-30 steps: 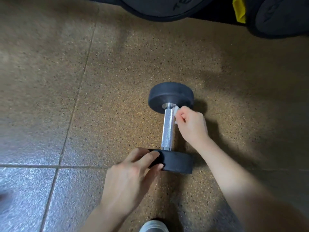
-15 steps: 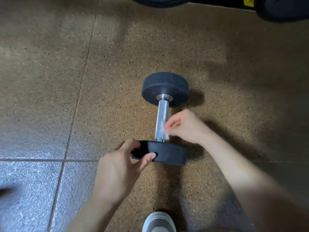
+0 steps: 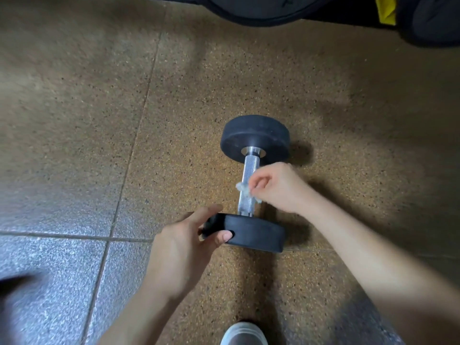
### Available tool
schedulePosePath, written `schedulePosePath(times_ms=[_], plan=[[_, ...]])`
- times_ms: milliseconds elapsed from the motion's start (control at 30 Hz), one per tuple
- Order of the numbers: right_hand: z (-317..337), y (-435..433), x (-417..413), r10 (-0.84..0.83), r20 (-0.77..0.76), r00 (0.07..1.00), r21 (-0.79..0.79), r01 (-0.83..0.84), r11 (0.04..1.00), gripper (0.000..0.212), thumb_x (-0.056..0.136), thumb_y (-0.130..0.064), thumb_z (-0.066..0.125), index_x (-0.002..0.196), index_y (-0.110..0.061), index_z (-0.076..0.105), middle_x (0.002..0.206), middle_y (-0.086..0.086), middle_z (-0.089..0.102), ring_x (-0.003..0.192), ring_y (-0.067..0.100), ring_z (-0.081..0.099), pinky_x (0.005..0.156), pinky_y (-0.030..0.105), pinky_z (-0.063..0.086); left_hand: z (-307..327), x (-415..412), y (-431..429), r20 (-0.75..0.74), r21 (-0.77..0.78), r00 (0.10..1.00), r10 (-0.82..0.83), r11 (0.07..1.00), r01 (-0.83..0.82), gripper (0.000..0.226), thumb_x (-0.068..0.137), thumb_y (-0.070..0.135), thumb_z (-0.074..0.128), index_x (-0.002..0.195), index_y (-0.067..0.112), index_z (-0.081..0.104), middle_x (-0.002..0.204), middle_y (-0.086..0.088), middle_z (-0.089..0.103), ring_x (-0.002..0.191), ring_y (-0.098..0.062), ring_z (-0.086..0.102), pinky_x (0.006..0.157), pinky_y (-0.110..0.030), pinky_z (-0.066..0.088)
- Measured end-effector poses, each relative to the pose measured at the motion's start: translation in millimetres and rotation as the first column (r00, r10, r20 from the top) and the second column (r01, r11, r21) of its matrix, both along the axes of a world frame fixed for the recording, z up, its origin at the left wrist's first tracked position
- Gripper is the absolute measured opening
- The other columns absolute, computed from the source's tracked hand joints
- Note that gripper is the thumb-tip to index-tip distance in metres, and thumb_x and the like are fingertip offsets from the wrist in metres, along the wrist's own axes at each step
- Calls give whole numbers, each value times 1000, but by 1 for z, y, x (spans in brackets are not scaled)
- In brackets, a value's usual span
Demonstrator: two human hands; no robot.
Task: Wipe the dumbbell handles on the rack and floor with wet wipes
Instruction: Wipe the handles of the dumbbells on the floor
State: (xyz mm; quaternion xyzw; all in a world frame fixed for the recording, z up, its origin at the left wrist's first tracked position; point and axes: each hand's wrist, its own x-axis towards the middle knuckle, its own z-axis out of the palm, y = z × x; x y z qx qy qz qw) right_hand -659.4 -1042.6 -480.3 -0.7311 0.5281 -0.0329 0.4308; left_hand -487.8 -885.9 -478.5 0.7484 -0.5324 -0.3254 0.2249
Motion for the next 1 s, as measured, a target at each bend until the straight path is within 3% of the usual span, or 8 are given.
schedulePosePath(times_ms=[167,333,600,667,733,833,900,1000], plan=[[-14,15,-10,163,-172,972,101,-147,984,14,80,-13,71,70,-22,75,67,-5,70,60,4,59,64,19,47,-2,12,-2,-51,68,997,51,997,-48,38,78,45,75,115,47,63,107,18,71,92,-3,68,83,-27,52],[-8,7,-5,-143,50,988,156,134,979,16,80,-6,70,73,-19,71,61,-4,67,54,6,59,58,23,49,-5,23,-1,-168,128,970,177,979,-157,29,79,22,78,94,33,55,95,13,72,89,-6,70,81,-32,54],[-17,10,26,-245,-12,969,-139,241,961,20,85,-5,61,74,-20,69,69,-4,67,70,15,65,72,35,58,-3,25,1,-159,180,969,192,970,-163,54,66,65,72,100,28,54,96,11,67,89,-12,66,80,-38,54],[-12,8,30,-390,83,917,-14,392,920,17,87,-3,62,81,-18,69,77,0,69,74,16,66,71,31,57,-2,29,-3,-129,219,980,154,968,-123,49,71,58,74,102,26,54,99,8,67,93,-16,66,82,-38,52],[3,9,35,-612,263,746,377,504,777,17,89,0,60,94,-13,69,89,9,70,77,16,66,69,28,55,2,36,-7,-71,285,993,93,956,-69,49,76,57,70,108,24,53,104,6,65,97,-19,64,84,-36,51],[36,10,45,-797,361,485,796,286,534,25,93,4,50,111,-4,65,87,11,66,71,13,63,62,23,52,14,47,-20,-12,262,1000,3,965,1,35,85,52,62,107,25,59,103,7,68,97,-17,66,82,-33,51],[65,11,57,-815,373,442,845,200,495,26,94,4,44,111,-4,62,79,10,62,63,12,59,55,20,49,34,53,-32,-274,78,944,182,983,-167,18,91,39,61,98,24,65,92,9,70,86,-13,68,76,-30,54],[122,17,80,-787,392,476,848,144,510,25,93,5,39,103,-5,60,68,9,56,55,11,49,50,17,40,97,62,-46,-766,35,567,301,901,-431,23,85,29,66,106,20,67,95,-2,71,83,-12,64,72,-25,55]])
